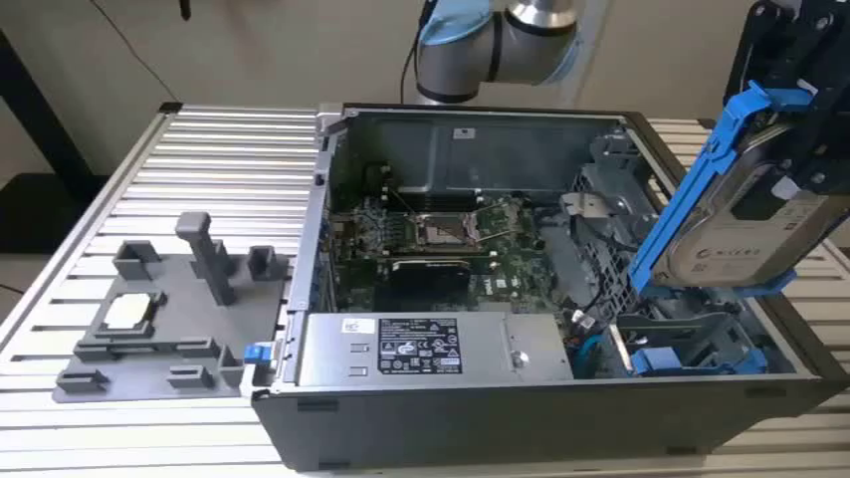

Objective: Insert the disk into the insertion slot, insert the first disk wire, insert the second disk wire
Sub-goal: 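Insert the disk into the insertion slot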

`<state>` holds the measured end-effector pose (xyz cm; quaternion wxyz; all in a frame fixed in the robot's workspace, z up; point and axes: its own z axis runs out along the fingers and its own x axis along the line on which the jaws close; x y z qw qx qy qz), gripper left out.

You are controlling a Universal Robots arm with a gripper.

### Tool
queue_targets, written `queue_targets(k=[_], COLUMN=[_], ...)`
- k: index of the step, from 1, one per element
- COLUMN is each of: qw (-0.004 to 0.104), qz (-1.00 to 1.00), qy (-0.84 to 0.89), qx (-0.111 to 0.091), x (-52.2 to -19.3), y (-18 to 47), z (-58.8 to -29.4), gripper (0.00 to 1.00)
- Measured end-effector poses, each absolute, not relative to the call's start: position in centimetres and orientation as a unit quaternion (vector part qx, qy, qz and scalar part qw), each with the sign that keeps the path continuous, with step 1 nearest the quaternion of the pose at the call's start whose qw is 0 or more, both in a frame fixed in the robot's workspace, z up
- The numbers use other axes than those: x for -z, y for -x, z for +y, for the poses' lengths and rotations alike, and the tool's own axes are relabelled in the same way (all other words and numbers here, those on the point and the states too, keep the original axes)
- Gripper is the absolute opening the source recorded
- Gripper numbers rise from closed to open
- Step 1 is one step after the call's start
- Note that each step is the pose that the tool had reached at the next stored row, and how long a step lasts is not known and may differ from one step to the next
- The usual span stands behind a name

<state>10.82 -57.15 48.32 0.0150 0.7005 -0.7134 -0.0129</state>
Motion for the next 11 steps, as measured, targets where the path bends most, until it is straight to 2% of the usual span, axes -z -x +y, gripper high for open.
queue_targets(k=[11], qw=[0.015], qz=[-0.714], qy=[-0.700], qx=[0.013], x=[-48.04], y=[-10.82], z=[-57.14], gripper=[0.33])
